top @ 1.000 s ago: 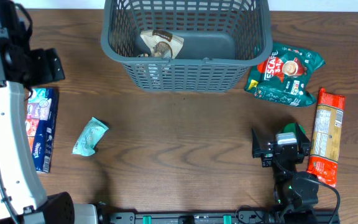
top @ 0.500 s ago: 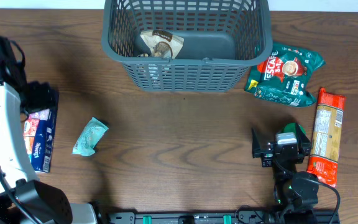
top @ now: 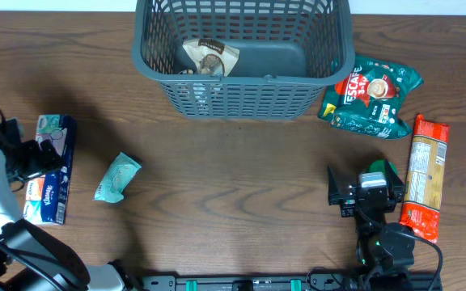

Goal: Pack container
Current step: 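Move the left gripper back to the blue Kleenex pack and grasp it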

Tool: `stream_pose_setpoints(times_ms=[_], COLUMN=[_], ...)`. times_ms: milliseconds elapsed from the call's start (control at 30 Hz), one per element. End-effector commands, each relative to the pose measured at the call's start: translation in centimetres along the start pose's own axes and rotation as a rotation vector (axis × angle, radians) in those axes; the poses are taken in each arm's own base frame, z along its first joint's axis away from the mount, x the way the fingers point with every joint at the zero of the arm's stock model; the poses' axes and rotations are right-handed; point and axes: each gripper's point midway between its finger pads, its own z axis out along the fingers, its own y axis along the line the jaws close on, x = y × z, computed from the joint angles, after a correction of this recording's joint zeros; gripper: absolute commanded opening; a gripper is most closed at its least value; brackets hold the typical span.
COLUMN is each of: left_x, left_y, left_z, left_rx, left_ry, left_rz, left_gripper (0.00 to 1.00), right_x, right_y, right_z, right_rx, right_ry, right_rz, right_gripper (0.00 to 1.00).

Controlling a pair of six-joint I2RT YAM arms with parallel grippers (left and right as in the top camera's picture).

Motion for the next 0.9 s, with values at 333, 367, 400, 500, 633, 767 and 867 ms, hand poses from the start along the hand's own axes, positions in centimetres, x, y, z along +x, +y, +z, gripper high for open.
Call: stream_pose_setpoints(times_ms=[333, 367, 400, 500, 633, 767, 867], left_x=[-0.7, -0.7, -0.7, -0.7, -1.0, -1.2, -1.1], left_y=[-0.4, -0.4, -0.4, -0.4, -0.4, -0.4, -0.5], left_z=[3.0, 3.4, 3.9, 5.2, 7.0, 8.4, 9.3], left_rx=[0.054, 0.057, 0.059, 0.068, 0.075, 0.079, 0.085], left_ry=[0.008, 0.018, 0.026, 0.053, 0.073, 0.087, 0.103], left_rz=[0.159, 0.162, 0.161, 0.162, 0.177, 0.181, 0.184], left_gripper=[0.98, 0.98, 0.98, 0.98, 0.98, 0.98, 0.98], right_x=[0.1, 0.1, 0.1, 0.1, 0.1, 0.1, 0.1], right_y=[0.0, 0.0, 0.0, 0.0, 0.0, 0.0, 0.0], right_z=[0.0, 0.0, 0.0, 0.0, 0.0, 0.0, 0.0], right_rx=[0.002, 0.002, 0.002, 0.002, 0.002, 0.002, 0.002], right_ry=[-0.001, -0.001, -0.001, -0.001, -0.001, -0.001, -0.001], right_rz=[0.017, 0.017, 0.017, 0.017, 0.017, 0.017, 0.017], right_gripper=[0.99, 0.99, 0.99, 0.99, 0.99, 0.99, 0.99])
